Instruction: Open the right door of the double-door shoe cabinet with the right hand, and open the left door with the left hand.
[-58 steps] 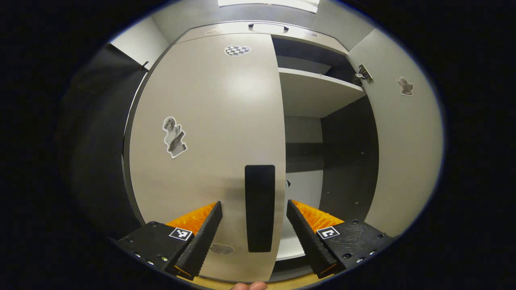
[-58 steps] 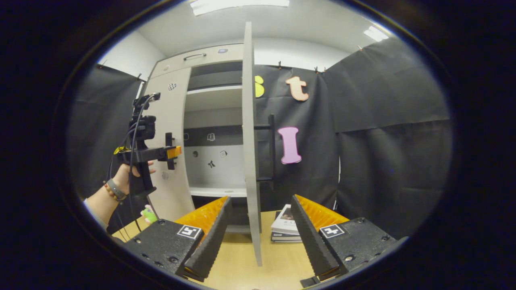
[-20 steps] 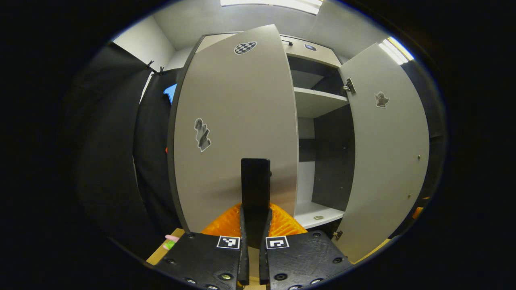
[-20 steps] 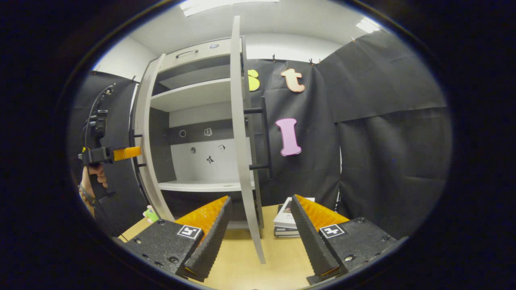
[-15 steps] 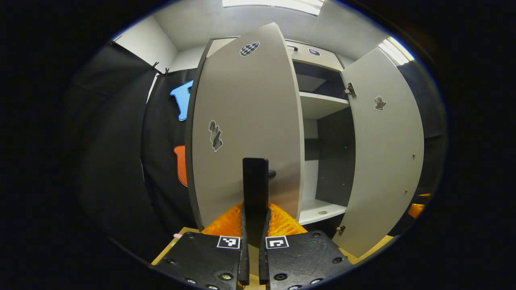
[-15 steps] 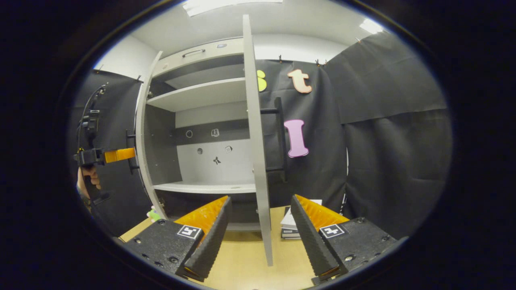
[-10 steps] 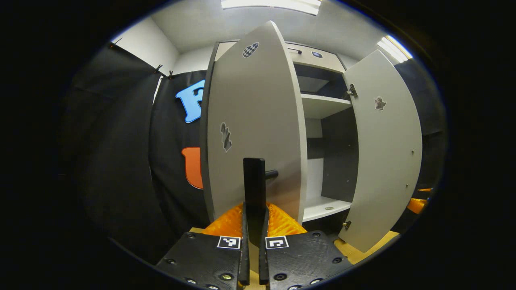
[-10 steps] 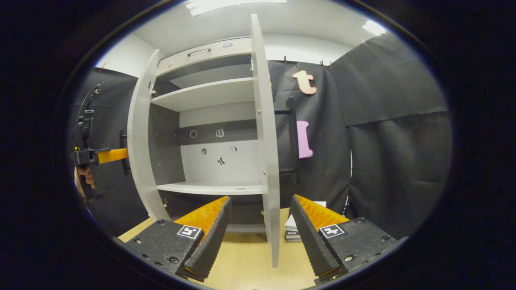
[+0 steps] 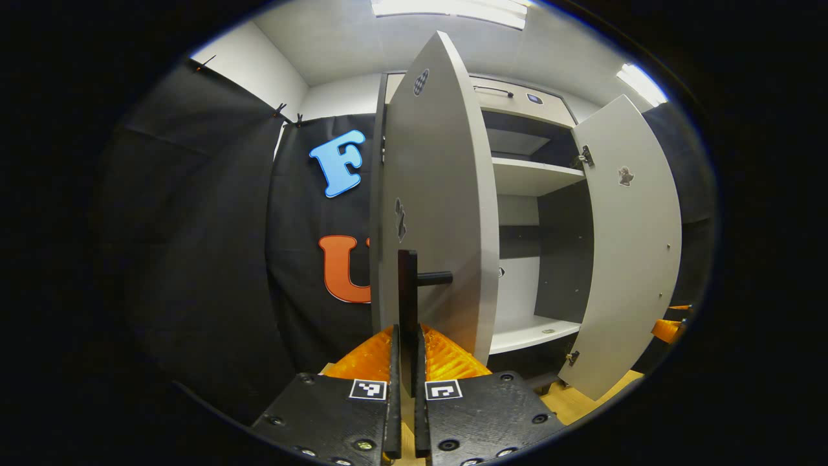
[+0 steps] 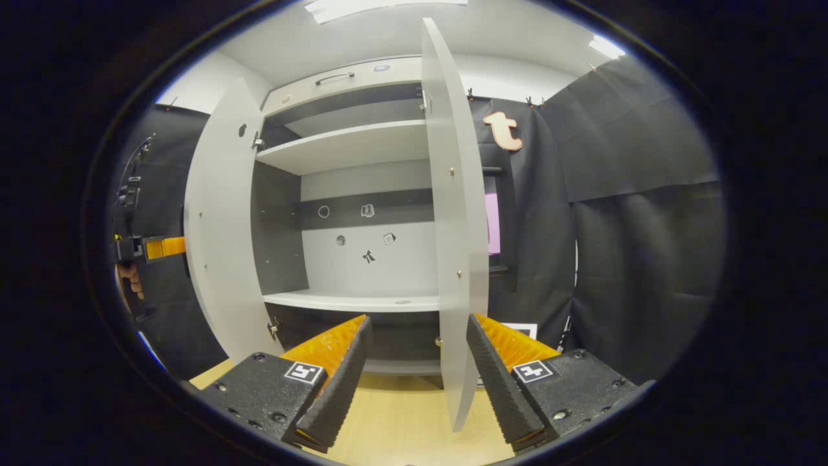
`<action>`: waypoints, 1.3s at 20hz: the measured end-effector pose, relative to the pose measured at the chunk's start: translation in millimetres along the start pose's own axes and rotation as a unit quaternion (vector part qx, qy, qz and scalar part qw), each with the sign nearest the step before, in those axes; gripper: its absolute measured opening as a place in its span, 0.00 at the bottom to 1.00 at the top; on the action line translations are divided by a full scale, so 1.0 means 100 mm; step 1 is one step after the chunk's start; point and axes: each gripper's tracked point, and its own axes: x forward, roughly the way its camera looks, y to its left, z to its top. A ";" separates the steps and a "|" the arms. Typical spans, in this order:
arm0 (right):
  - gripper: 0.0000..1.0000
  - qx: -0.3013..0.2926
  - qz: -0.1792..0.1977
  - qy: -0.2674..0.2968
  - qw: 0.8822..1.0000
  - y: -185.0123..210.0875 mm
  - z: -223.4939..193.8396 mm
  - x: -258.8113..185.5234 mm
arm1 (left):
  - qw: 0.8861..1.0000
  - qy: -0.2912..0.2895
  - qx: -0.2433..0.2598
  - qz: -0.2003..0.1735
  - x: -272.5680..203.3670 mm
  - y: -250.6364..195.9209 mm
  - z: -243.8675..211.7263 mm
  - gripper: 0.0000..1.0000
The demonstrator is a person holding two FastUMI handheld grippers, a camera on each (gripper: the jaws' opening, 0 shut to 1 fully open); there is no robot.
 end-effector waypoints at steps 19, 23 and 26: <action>0.92 0.001 -0.011 -0.011 1.000 0.05 0.13 -0.08 | 0.996 -0.014 -0.024 0.086 -0.42 0.74 -0.13 0.00; 0.92 -0.002 0.007 -0.034 0.999 0.21 0.30 -0.09 | 0.997 -0.006 -0.008 0.072 -0.47 0.22 -0.27 0.00; 0.92 0.000 0.022 -0.026 0.999 0.37 0.24 -0.10 | 0.997 -0.003 0.016 0.081 -0.40 0.00 -0.42 0.00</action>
